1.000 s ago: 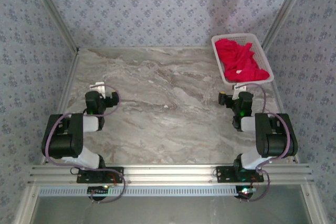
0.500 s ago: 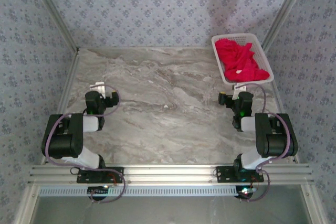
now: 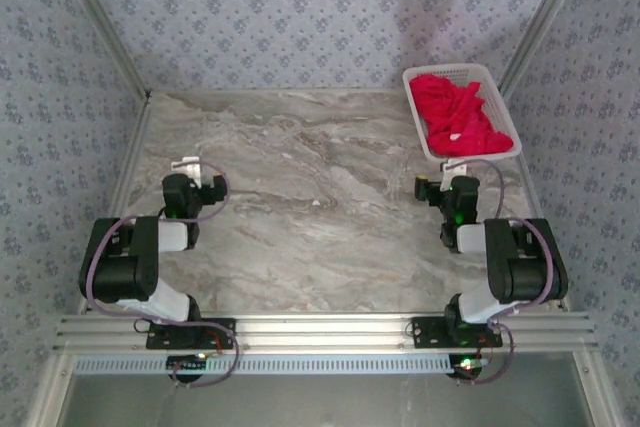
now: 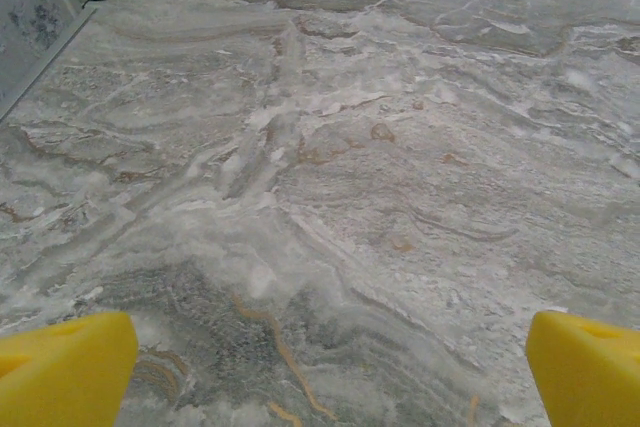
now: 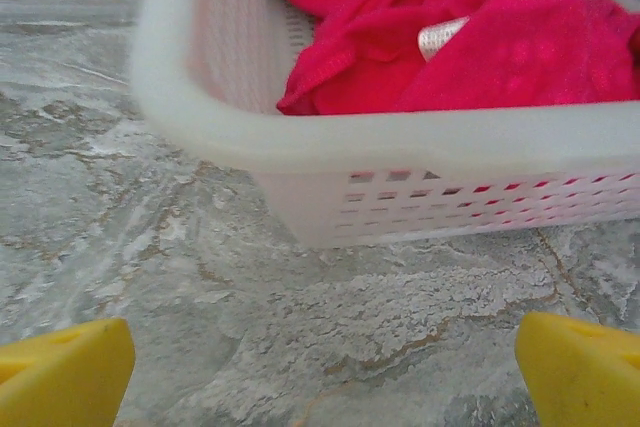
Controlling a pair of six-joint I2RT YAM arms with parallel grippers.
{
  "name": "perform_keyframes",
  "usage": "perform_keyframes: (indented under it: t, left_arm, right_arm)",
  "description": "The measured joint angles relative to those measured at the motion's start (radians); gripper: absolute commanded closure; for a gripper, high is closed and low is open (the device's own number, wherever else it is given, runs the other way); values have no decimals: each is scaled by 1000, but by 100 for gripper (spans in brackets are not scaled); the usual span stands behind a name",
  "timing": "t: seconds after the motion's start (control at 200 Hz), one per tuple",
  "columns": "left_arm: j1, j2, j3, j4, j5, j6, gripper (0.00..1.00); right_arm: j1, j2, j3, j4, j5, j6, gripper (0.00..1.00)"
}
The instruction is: Fold the inside-out t-shirt
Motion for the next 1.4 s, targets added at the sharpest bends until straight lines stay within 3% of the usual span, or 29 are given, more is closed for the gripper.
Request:
perform_keyframes:
  t: [0.155, 0.33, 0.47, 0.63, 0.83, 0.994, 1.089, 1.239, 1.404]
  left_arm:
    - [-38, -309, 15, -312, 47, 20, 0]
    - [-80, -635, 12, -381, 70, -36, 0]
    - [-83, -726, 2, -545, -96, -240, 0]
    - [-78, -702, 5, -752, -292, -400, 0]
    - [-76, -699, 5, -798, -343, -480, 0]
    - [-71, -699, 4, -798, -349, -504, 0]
    - [-65, -699, 2, -797, -348, -512, 1]
    - [-58, -699, 2, -797, -345, -519, 0]
    - [-51, -699, 2, -797, -339, -519, 0]
  right_arm:
    - [86, -275, 52, -283, 143, 26, 0]
    - [98, -357, 465, -797, 278, 286, 0]
    - [8, -314, 628, -969, 156, 520, 0]
    - [-40, -111, 798, -1133, 95, 656, 1]
    - [-89, 192, 1154, -1342, 66, 764, 8]
    - [-148, 389, 1320, -1482, 34, 801, 34]
    - [-156, 515, 1423, -1557, -12, 788, 40]
    - [-153, 722, 1695, -1746, -62, 780, 29]
    - [-158, 943, 2096, -1997, -88, 788, 30]
